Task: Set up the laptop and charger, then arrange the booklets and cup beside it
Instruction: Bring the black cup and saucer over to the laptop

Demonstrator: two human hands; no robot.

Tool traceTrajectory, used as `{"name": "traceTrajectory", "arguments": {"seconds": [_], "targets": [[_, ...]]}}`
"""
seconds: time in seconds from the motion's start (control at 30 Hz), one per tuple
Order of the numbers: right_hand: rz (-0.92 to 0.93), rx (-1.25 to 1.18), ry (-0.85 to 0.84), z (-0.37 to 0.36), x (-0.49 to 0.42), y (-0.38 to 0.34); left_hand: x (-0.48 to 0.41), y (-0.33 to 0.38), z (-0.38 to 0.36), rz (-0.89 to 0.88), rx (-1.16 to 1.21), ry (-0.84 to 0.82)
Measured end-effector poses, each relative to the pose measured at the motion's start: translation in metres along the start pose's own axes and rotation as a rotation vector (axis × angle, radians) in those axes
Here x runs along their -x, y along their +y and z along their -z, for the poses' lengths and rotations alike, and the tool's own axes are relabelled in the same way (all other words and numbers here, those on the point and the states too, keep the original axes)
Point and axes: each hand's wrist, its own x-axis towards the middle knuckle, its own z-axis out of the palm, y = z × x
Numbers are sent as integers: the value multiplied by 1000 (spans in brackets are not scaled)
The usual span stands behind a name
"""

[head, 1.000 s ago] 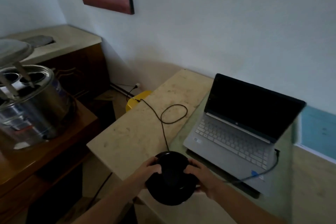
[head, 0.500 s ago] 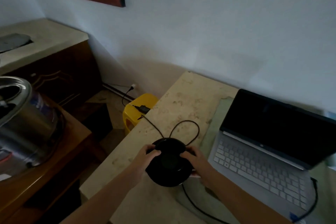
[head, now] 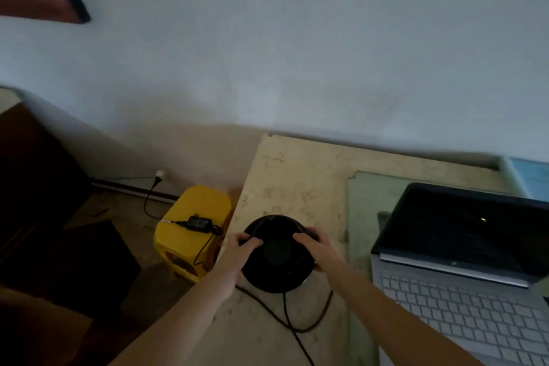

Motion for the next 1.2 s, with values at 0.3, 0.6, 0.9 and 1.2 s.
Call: {"name": "traceTrajectory", "arguments": {"seconds": [0.3, 0.6, 0.9, 1.2], "targets": [[84, -47, 171, -16, -120, -65, -120, 96, -14, -147, -94, -66], [263, 1, 244, 1, -211, -130, -208, 161, -49, -311, -11, -75], [242, -3, 228, 2, -250, -155, -254, 180, -66, -330, 34, -15], [229, 15, 222, 1, -255, -158, -259, 176, -64, -344, -45, -8]]}}
